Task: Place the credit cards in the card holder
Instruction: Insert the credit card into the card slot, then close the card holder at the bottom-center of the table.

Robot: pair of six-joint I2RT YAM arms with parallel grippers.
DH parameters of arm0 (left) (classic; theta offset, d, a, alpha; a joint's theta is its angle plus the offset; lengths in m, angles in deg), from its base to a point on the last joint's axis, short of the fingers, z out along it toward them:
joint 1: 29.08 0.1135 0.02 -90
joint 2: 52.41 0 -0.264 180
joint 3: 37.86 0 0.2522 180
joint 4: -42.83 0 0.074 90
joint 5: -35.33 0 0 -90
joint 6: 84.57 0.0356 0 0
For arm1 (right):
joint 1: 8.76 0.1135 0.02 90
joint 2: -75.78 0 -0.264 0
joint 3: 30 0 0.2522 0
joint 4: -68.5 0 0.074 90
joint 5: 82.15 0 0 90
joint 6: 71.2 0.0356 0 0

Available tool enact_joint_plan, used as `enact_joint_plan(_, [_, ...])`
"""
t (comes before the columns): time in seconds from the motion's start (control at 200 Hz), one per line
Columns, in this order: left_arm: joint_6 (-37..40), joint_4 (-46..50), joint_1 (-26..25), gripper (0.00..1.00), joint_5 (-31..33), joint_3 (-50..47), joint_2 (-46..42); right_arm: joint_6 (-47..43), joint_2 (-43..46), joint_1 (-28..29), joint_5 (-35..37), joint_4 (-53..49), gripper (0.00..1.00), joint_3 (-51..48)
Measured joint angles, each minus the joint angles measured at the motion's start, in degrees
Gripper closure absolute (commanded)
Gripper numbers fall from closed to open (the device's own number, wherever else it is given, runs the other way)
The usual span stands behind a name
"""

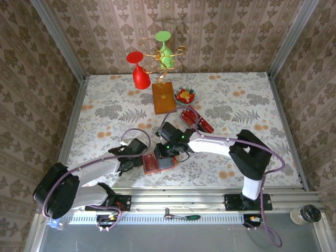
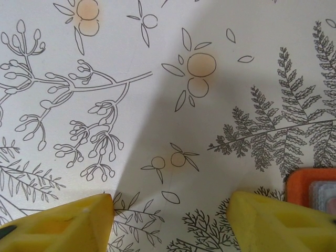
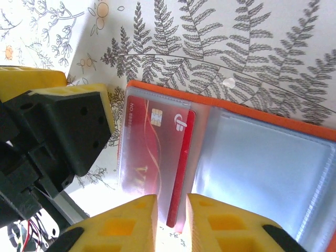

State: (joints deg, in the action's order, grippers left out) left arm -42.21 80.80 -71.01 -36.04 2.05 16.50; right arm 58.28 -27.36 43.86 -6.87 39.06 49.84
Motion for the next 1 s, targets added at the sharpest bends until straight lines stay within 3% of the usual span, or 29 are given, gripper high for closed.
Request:
enact_joint_plan(0.25, [0.2, -0.9, 0.5, 0.33, -1.1, -1.0, -2.3, -2.6, 6.1, -0.6, 6.1, -4.2, 0.49, -2.7])
enact_joint_plan(0.455, [1.0, -2.1, 0.8, 0.24, -2.6, -1.0, -5.0, -5.6, 7.9, -1.2, 12.1, -7.5, 0.46, -2.9])
enact_joint_plan(0.605, [1.8, -2.1, 0.8, 0.13, -2.6, -1.0, -7.3, -6.8, 6.7, -1.5, 13.6, -8.4, 0.46, -3.0])
enact_joint_plan(0.68, [2.2, -1.8, 0.8, 0.00, -2.6, -1.0, -7.7, -7.0, 5.2, -1.6, 14.0, -8.4, 0.47, -3.0])
enact_joint_plan(0.86, [2.8, -1.4, 0.8, 0.00, -2.6, -0.8, -7.9, -7.8, 3.0, -2.3, 14.3, -8.3, 0.52, -4.0])
enact_joint_plan(1.0, [2.9, -1.6, 0.8, 0.00, -2.9, -0.7, -7.9, -7.9, 3.0, -3.1, 14.3, -7.8, 0.64, -5.4])
